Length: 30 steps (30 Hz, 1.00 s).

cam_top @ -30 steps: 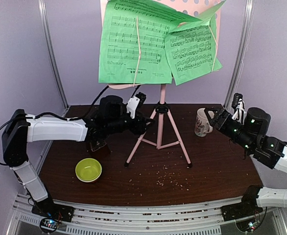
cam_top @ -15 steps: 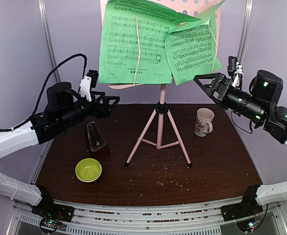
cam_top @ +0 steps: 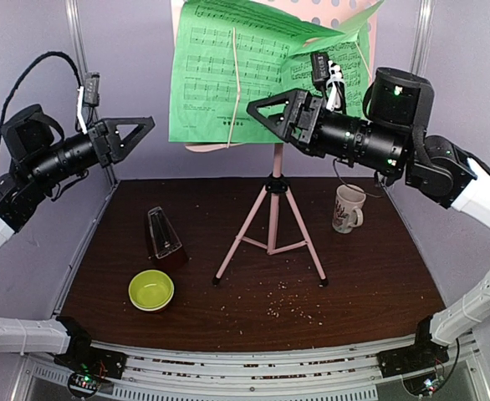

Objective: Pack up the instrument practice props

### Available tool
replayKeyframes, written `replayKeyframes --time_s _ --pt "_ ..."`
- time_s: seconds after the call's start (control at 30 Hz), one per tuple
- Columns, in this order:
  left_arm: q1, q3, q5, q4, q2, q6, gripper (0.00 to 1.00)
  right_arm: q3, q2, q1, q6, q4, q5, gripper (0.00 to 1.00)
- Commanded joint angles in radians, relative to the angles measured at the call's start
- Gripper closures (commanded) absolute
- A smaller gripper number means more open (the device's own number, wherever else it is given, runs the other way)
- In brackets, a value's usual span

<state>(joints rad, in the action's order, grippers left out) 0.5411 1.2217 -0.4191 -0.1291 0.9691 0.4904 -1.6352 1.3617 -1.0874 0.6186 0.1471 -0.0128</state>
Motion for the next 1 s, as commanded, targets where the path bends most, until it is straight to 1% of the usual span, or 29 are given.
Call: replayKeyframes --time_s 0.0,0.1,0.3,0.47,0.6,0.77,0.97 --pt "-0.005 0.121 -0.241 0.024 0.045 0.074 0.45 -0.079 0.043 -0.006 0.01 -0.052 0.019 0.3" --pt "-0.004 0.179 -0.328 0.016 0.089 0.076 0.49 -0.136 0.085 -0.007 0.011 -0.058 0.012 0.32" --pt "0.003 0.228 -0.378 -0.037 0.132 0.049 0.5 -0.23 0.16 -0.007 0.005 -0.087 0.005 0.39" --pt "0.024 0.265 -0.353 -0.104 0.155 0.007 0.53 -0.301 0.209 -0.007 -0.005 -0.093 -0.009 0.42" --pt "0.044 0.282 -0.349 -0.113 0.171 -0.006 0.6 -0.347 0.24 -0.007 -0.013 -0.096 -0.018 0.45" --pt "0.055 0.294 -0.337 -0.128 0.184 -0.02 0.69 -0.365 0.257 -0.007 -0.022 -0.115 -0.037 0.49" --pt "0.067 0.305 -0.323 -0.145 0.205 -0.033 0.69 -0.368 0.26 -0.008 -0.028 -0.134 -0.049 0.54"
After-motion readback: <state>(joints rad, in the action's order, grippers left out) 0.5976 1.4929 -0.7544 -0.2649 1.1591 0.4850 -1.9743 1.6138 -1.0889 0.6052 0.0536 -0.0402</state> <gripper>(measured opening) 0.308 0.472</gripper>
